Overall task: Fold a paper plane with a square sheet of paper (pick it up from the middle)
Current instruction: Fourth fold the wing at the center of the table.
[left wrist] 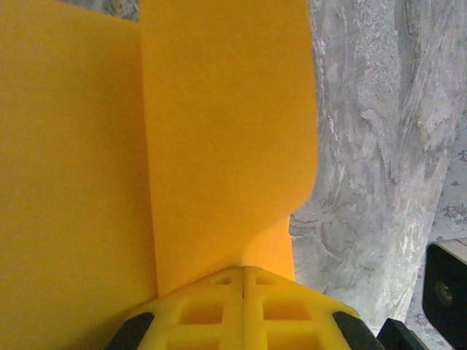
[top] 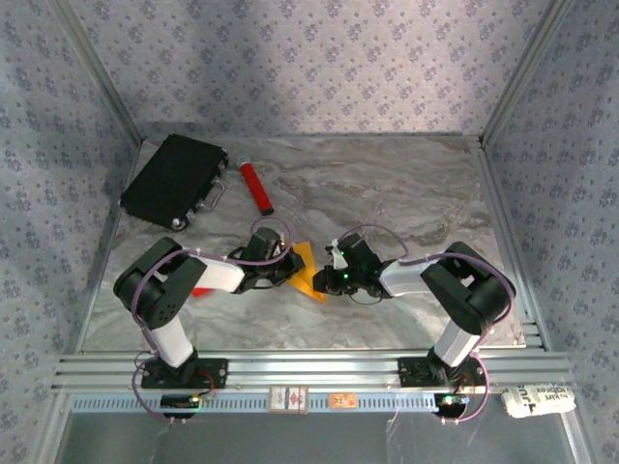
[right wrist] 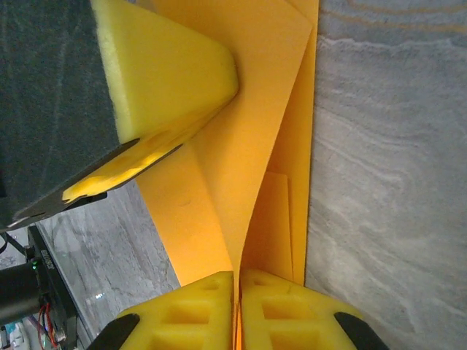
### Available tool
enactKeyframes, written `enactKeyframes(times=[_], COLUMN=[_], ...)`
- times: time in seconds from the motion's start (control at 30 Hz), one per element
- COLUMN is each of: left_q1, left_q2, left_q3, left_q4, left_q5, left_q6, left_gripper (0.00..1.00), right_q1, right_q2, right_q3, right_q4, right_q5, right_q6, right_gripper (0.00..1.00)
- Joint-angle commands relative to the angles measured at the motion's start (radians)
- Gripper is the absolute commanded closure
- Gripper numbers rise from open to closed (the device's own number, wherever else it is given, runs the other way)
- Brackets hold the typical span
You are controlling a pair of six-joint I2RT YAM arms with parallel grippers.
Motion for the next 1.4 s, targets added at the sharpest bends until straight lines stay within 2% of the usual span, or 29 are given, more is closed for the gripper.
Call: enactKeyframes(times=[0.0, 0.33, 0.53, 0.87, 1.03, 1.13, 1.37], left_q1=[-0.010, -0.009, -0.008, -0.008, -0.009, -0.008, -0.008], left_q2=[0.023, 0.023, 0.025, 0.022, 0.025, 0.025, 0.028], left_q3=[-0.015, -0.021, -0.025, -0.033, -0.033, -0.034, -0.036], left_q4=[-0.047, -0.042, -0.039, -0.037, -0.033, -0.032, -0.031], left_q5=[-0.004, -0.004, -0.005, -0.005, -0.003, -0.004, -0.004], left_q6=[0.020, 0.017, 0.015, 0.013, 0.012, 0.012, 0.012], left_gripper=[0.96, 0.95, 0.96, 0.95, 0.96, 0.96, 0.96], right_q1=[-0.003, -0.007, -0.012, -0.019, -0.019, -0.019, -0.018], right_q2=[-0.017, -0.036, -0.025, -0.043, -0.032, -0.021, -0.055], right_q3=[-0.038, -0.079, -0.094, -0.092, -0.106, -0.117, -0.127], right_q4=[-0.089, -0.083, -0.088, -0.109, -0.105, -0.099, -0.107], right_q5=[-0.022, -0.095, -0.096, -0.107, -0.124, -0.123, -0.126], right_q6=[0.000, -0.018, -0.020, -0.033, -0.036, -0.032, -0.037], right_gripper=[0.88, 0.91, 0.93, 0.88, 0.94, 0.95, 0.89])
